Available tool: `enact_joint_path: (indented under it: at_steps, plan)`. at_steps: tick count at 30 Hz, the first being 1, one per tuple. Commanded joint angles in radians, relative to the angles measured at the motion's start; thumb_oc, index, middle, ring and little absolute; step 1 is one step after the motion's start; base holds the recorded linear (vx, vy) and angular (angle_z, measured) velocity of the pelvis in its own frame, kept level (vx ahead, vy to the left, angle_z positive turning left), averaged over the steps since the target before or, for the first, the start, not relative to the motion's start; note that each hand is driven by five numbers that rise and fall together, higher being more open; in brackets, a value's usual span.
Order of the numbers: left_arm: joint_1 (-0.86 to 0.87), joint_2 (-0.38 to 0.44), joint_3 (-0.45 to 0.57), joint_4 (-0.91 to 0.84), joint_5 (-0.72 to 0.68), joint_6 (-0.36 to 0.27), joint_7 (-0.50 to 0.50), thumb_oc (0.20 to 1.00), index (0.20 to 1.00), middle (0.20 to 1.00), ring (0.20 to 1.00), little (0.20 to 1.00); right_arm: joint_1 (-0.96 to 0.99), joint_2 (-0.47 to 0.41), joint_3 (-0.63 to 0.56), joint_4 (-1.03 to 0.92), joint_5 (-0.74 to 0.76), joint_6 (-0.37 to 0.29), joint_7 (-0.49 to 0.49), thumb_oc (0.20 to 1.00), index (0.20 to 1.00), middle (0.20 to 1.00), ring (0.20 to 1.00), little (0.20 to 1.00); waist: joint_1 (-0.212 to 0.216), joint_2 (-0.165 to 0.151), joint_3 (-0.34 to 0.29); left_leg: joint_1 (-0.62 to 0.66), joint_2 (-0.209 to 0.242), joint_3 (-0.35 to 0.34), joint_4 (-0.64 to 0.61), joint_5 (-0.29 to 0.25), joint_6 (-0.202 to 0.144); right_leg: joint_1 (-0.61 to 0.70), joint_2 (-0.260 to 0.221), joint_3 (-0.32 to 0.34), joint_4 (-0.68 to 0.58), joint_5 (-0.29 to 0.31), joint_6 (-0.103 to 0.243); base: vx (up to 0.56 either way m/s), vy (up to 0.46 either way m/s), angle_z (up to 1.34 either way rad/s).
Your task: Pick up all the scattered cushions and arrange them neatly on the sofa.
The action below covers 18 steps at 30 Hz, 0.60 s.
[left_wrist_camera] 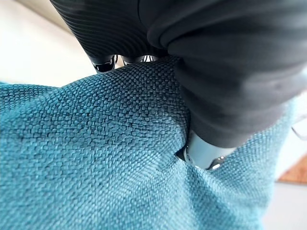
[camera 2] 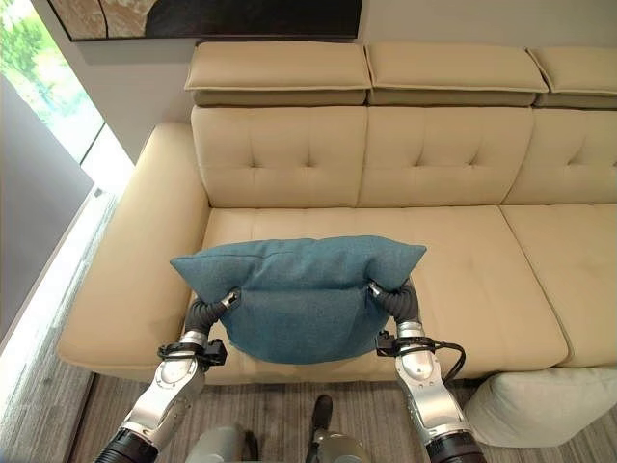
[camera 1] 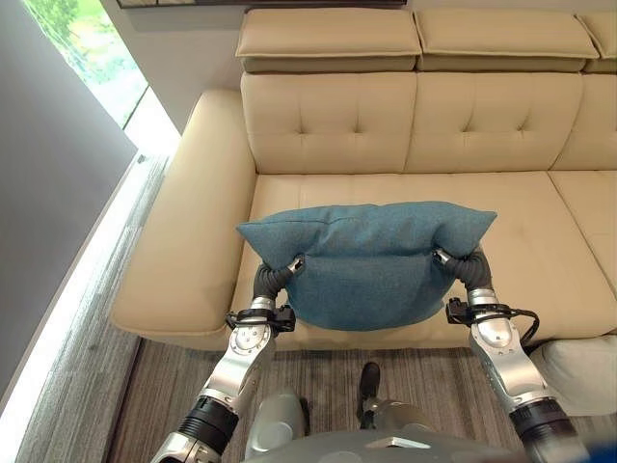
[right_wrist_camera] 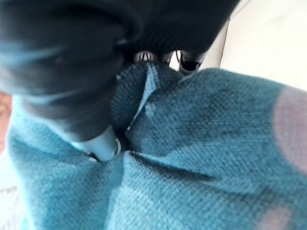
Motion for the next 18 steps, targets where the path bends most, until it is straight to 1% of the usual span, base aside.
enact_joint_path:
  at_steps: [1, 2, 3, 5, 6, 7, 8, 9, 10, 11, 12, 13, 15, 16, 17, 18]
  plan:
    - [-0.050, 0.000, -0.012, -0.097, 0.004, -0.074, -0.031, 0.200, 0.200, 0.200, 0.200, 0.200, -0.037, -0.028, -0.027, -0.086, 0.036, -0.075, -0.002, 0.200, 0.200, 0.200, 0.200, 0.200, -0.016, 0.018, -0.037, 0.029, 0.009, 0.055, -0.176, 0.097, 0.009, 0.087, -0.032, -0.012, 0.044, -0.109, 0.150, 0.16, 0.031, -0.02]
    - [-0.048, 0.001, -0.011, -0.097, 0.008, -0.071, -0.027, 0.200, 0.200, 0.200, 0.200, 0.200, -0.035, -0.026, -0.026, -0.083, 0.038, -0.075, -0.004, 0.200, 0.200, 0.200, 0.200, 0.200, -0.011, 0.023, -0.035, 0.029, 0.007, 0.067, -0.228, 0.128, 0.005, 0.101, -0.025, -0.011, 0.042, -0.120, 0.151, 0.15, 0.041, -0.02]
    - [-0.049, 0.001, -0.009, -0.098, 0.009, -0.070, -0.023, 0.200, 0.200, 0.200, 0.200, 0.200, -0.037, -0.023, -0.026, -0.077, 0.042, -0.072, -0.011, 0.200, 0.200, 0.200, 0.200, 0.200, -0.006, 0.028, -0.035, 0.011, 0.006, 0.068, -0.248, 0.154, 0.001, 0.108, -0.017, -0.007, 0.041, -0.128, 0.149, 0.17, 0.040, -0.03]
    - [-0.038, 0.003, -0.006, -0.109, 0.007, -0.070, -0.023, 0.200, 0.200, 0.200, 0.200, 0.200, -0.034, -0.018, -0.024, -0.075, 0.044, -0.068, -0.013, 0.200, 0.200, 0.200, 0.200, 0.200, 0.002, 0.029, -0.033, 0.001, 0.009, 0.075, -0.257, 0.166, -0.004, 0.128, -0.012, -0.004, 0.042, -0.141, 0.149, 0.24, 0.108, 0.01]
    - [-0.010, 0.006, -0.001, -0.119, 0.011, -0.071, -0.029, 0.200, 0.200, 0.200, 0.200, 0.200, -0.027, -0.009, -0.017, -0.073, 0.029, -0.067, -0.009, 0.200, 0.200, 0.200, 0.200, 0.200, 0.007, 0.039, -0.054, 0.056, 0.000, 0.079, -0.331, 0.169, 0.007, 0.147, -0.010, 0.004, 0.047, -0.155, 0.160, 0.36, 0.209, -0.01]
    - [-0.005, 0.008, 0.002, -0.121, 0.011, -0.070, -0.029, 0.200, 0.200, 0.200, 0.200, 0.200, -0.028, -0.005, -0.014, -0.074, 0.029, -0.065, -0.006, 0.200, 0.200, 0.200, 0.200, 0.200, 0.007, 0.037, -0.061, 0.078, -0.006, 0.084, -0.340, 0.161, 0.012, 0.153, -0.017, 0.007, 0.055, -0.162, 0.165, 0.31, 0.187, -0.40]
    - [-0.005, 0.008, 0.002, -0.122, 0.011, -0.070, -0.029, 0.200, 0.200, 0.200, 0.200, 0.200, -0.028, -0.005, -0.015, -0.074, 0.028, -0.065, -0.006, 0.200, 0.200, 0.200, 0.200, 0.200, 0.008, 0.038, -0.062, 0.076, -0.006, 0.084, -0.343, 0.164, 0.012, 0.150, -0.016, 0.007, 0.055, -0.160, 0.165, 0.29, 0.285, -0.39]
    - [0.005, 0.023, 0.014, -0.139, 0.017, -0.075, -0.025, 0.200, 0.200, 0.200, 0.200, 0.200, -0.041, 0.015, -0.005, -0.076, 0.016, -0.063, 0.001, 0.200, 0.200, 0.200, 0.200, 0.200, 0.020, 0.034, -0.076, 0.136, -0.033, 0.102, -0.369, 0.129, 0.041, 0.146, -0.052, 0.025, 0.126, -0.174, 0.188, 0.29, 0.398, -0.31]
    - [0.011, 0.035, 0.033, -0.151, 0.011, -0.077, -0.019, 0.200, 0.200, 0.200, 0.200, 0.200, -0.054, 0.030, 0.000, -0.069, 0.010, -0.062, 0.009, 0.200, 0.200, 0.200, 0.200, 0.200, 0.029, 0.040, -0.075, 0.177, -0.048, 0.112, -0.391, 0.106, 0.069, 0.086, -0.089, 0.030, 0.257, -0.162, 0.220, 0.31, 0.440, -0.19]
    - [0.014, 0.041, 0.036, -0.157, 0.010, -0.076, -0.019, 0.200, 0.200, 0.200, 0.200, 0.200, -0.059, 0.035, 0.000, -0.072, 0.011, -0.062, 0.013, 0.200, 0.200, 0.200, 0.200, 0.200, 0.030, 0.044, -0.071, 0.181, -0.049, 0.114, -0.399, 0.108, 0.078, 0.050, -0.094, 0.041, 0.317, -0.148, 0.228, 0.10, 0.208, -0.86]
    - [0.014, 0.041, 0.036, -0.157, 0.010, -0.076, -0.019, 0.200, 0.200, 0.200, 0.200, 0.200, -0.059, 0.035, 0.000, -0.072, 0.011, -0.062, 0.013, 0.200, 0.200, 0.200, 0.200, 0.200, 0.031, 0.044, -0.073, 0.179, -0.048, 0.115, -0.399, 0.108, 0.077, 0.048, -0.094, 0.042, 0.317, -0.147, 0.228, 0.07, 0.142, -1.00]
    - [0.009, 0.052, 0.051, -0.160, 0.017, -0.083, -0.017, 0.200, 0.200, 0.200, 0.200, 0.200, -0.062, 0.048, 0.003, -0.076, 0.012, -0.069, 0.021, 0.200, 0.200, 0.200, 0.200, 0.200, 0.026, 0.056, -0.059, 0.208, -0.048, 0.114, -0.420, 0.099, 0.090, -0.022, -0.102, 0.048, 0.419, -0.129, 0.243, 0.09, 0.105, -0.57]
    - [0.007, 0.052, 0.053, -0.160, 0.017, -0.086, -0.020, 0.200, 0.200, 0.200, 0.200, 0.200, -0.062, 0.049, 0.003, -0.079, 0.009, -0.069, 0.023, 0.200, 0.200, 0.200, 0.200, 0.200, 0.025, 0.056, -0.059, 0.217, -0.051, 0.112, -0.425, 0.094, 0.090, -0.033, -0.106, 0.047, 0.407, -0.131, 0.240, 0.10, 0.043, 0.08]
    - [0.003, 0.051, 0.058, -0.158, 0.016, -0.088, -0.022, 0.200, 0.200, 0.200, 0.200, 0.200, -0.067, 0.046, 0.004, -0.074, 0.005, -0.065, 0.024, 0.200, 0.200, 0.200, 0.200, 0.200, 0.022, 0.057, -0.056, 0.228, -0.053, 0.104, -0.430, 0.086, 0.087, -0.055, -0.108, 0.042, 0.348, -0.125, 0.233, 0.10, -0.049, -0.17]
    - [-0.001, 0.049, 0.058, -0.158, 0.016, -0.089, -0.018, 0.200, 0.200, 0.200, 0.200, 0.200, -0.070, 0.047, 0.006, -0.078, 0.004, -0.065, 0.025, 0.200, 0.200, 0.200, 0.200, 0.200, 0.019, 0.055, -0.050, 0.237, -0.056, 0.100, -0.432, 0.083, 0.086, -0.075, -0.107, 0.041, 0.305, -0.104, 0.228, 0.15, -0.110, -0.16]
    - [-0.011, 0.048, 0.062, -0.154, 0.021, -0.094, -0.019, 0.200, 0.200, 0.200, 0.200, 0.200, -0.069, 0.047, 0.001, -0.075, 0.002, -0.068, 0.019, 0.200, 0.200, 0.200, 0.200, 0.200, 0.016, 0.044, -0.048, 0.235, -0.062, 0.089, -0.427, 0.081, 0.081, -0.062, -0.103, 0.052, 0.233, -0.099, 0.234, 0.15, -0.168, -0.01]
